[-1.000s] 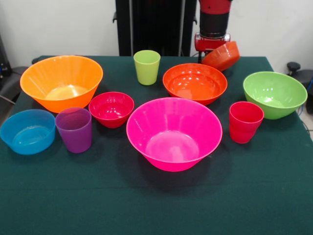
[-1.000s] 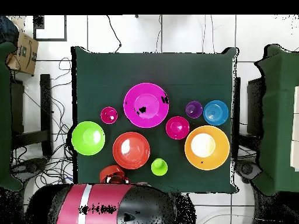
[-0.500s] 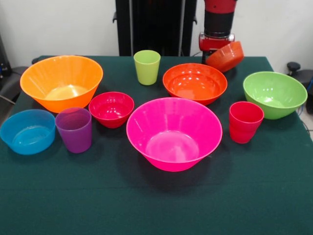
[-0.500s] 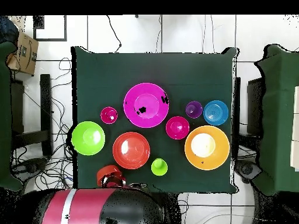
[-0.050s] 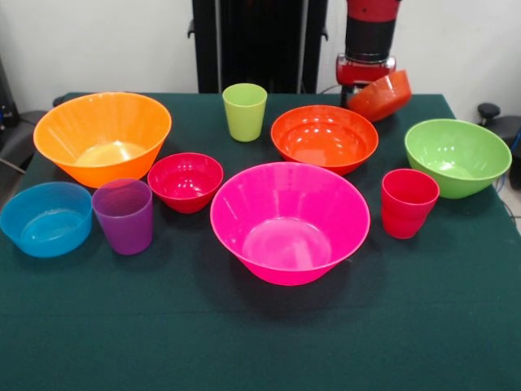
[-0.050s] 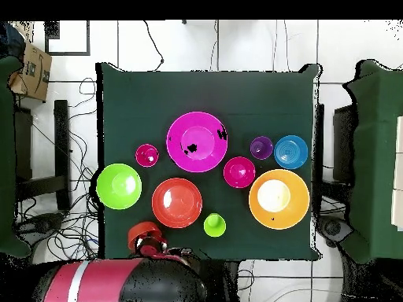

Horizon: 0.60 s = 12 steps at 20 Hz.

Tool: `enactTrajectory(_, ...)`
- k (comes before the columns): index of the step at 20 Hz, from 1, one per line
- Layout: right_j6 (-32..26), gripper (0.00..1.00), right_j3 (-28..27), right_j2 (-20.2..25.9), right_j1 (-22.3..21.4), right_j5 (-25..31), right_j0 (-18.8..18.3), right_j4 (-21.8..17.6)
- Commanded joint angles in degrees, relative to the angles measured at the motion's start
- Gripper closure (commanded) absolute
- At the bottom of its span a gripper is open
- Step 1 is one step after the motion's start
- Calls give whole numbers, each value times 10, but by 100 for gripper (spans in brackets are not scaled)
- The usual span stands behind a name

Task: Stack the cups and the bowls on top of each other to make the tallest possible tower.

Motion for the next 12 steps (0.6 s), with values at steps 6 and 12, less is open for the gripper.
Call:
enactTrajectory(6,63,100,-85,24,-76,104,22,67)
enactTrajectory(12,61,100,-78,29,-103,136,10,54)
